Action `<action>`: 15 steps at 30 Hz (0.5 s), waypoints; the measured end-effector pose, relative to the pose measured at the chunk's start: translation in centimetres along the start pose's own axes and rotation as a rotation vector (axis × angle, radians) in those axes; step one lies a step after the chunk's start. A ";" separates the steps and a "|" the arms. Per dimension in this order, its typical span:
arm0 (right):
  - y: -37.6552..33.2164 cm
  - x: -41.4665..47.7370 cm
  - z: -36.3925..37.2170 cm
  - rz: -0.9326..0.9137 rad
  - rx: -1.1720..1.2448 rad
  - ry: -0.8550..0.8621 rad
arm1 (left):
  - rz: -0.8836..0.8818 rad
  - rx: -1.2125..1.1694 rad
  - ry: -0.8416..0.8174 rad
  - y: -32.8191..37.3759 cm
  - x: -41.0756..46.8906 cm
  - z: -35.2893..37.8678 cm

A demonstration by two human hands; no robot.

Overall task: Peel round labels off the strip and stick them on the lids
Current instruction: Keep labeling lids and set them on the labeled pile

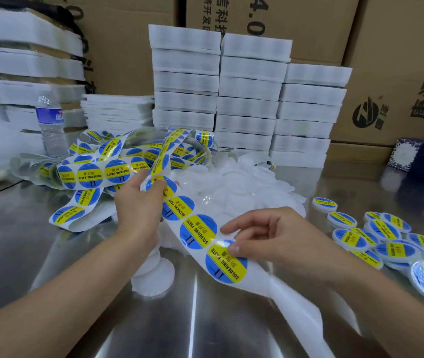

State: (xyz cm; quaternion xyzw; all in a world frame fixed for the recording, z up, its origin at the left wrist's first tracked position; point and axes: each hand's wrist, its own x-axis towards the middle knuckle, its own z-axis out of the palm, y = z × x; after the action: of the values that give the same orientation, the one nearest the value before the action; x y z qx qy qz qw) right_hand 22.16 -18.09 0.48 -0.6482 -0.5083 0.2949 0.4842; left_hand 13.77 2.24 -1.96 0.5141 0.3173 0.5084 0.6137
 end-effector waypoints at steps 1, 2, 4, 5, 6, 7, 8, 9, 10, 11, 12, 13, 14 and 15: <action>-0.1 0.0 0.0 0.018 -0.023 0.002 | -0.002 0.008 0.004 0.0 0.0 0.0; -0.1 0.0 0.0 0.037 -0.039 0.007 | -0.001 0.011 0.006 0.0 -0.1 0.0; -0.2 -0.1 0.0 0.067 -0.052 0.014 | -0.003 0.007 0.005 0.1 -0.2 0.0; -0.3 -0.1 0.1 0.076 -0.053 0.014 | -0.002 0.011 0.003 0.1 -0.3 0.0; -0.3 -0.2 0.1 0.079 -0.053 0.013 | 0.002 0.020 0.002 0.1 -0.3 0.0; -0.3 -0.2 0.1 0.075 -0.054 0.014 | 0.005 0.024 0.001 0.1 -0.4 0.0; -0.3 -0.2 0.2 0.064 -0.058 0.018 | 0.005 0.028 0.000 0.1 -0.4 0.0; -0.3 -0.2 0.2 0.050 -0.066 0.028 | 0.004 0.034 -0.002 0.0 -0.4 0.0; -0.3 -0.2 0.2 0.033 -0.080 0.044 | 0.002 0.040 -0.005 0.0 -0.3 0.0; -0.2 -0.2 0.3 0.015 -0.095 0.065 | -0.001 0.044 -0.008 0.0 -0.3 0.0; -0.2 -0.2 0.3 -0.003 -0.106 0.088 | -0.004 0.048 -0.013 0.0 -0.4 -0.1; -0.1 -0.2 0.3 -0.019 -0.107 0.108 | -0.006 0.050 -0.020 0.0 -0.4 -0.1; -0.1 -0.2 0.3 -0.037 -0.105 0.121 | -0.007 0.045 -0.029 0.1 -0.4 -0.1; -0.2 -0.3 0.3 -0.055 -0.104 0.127 | -0.008 0.037 -0.040 0.1 -0.4 -0.1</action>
State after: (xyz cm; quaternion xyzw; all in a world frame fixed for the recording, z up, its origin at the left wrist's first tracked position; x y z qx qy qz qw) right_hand 21.74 -18.26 0.53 -0.6756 -0.5091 0.2130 0.4890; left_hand 13.56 1.84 -1.97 0.5340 0.3165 0.4895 0.6124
